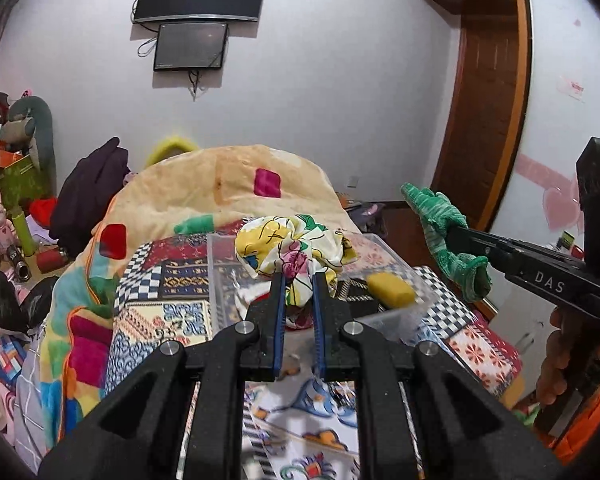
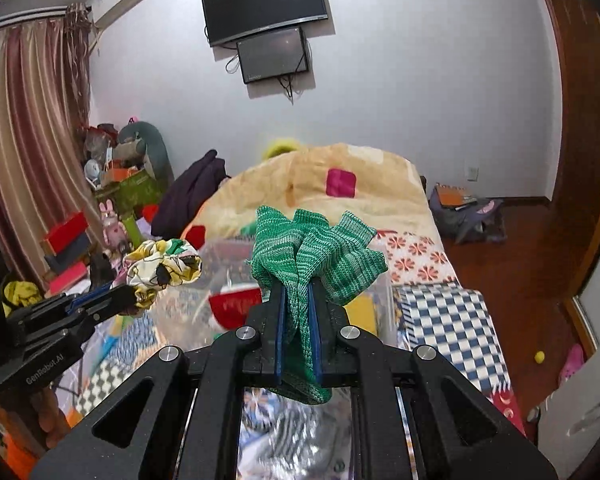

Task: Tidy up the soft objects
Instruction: 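Grasp the floral scarf with the left tool while the right tool grasps the green glove, then release the floral scarf and green glove into the clear box with both tools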

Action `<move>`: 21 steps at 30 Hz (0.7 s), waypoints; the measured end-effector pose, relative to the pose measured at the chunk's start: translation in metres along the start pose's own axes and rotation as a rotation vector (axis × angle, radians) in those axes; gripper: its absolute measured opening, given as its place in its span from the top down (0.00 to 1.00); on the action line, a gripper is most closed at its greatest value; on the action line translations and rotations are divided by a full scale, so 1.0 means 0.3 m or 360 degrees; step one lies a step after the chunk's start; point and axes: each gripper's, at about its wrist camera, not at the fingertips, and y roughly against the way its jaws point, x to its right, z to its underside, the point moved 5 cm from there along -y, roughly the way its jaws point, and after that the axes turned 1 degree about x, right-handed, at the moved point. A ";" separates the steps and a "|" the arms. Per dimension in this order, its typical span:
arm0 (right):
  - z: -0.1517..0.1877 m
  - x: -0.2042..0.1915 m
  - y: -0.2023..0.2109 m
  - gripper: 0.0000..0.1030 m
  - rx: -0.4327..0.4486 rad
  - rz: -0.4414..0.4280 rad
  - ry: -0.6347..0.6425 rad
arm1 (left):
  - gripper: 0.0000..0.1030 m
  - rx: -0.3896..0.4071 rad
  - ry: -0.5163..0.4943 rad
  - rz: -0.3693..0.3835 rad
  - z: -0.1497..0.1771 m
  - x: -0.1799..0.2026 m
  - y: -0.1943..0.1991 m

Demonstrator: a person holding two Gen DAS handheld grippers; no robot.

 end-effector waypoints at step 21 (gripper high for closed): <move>0.108 0.003 -0.307 0.89 -0.0362 0.0039 0.0063 | 0.87 -0.0279 0.0057 -0.0017 0.104 -0.033 -0.294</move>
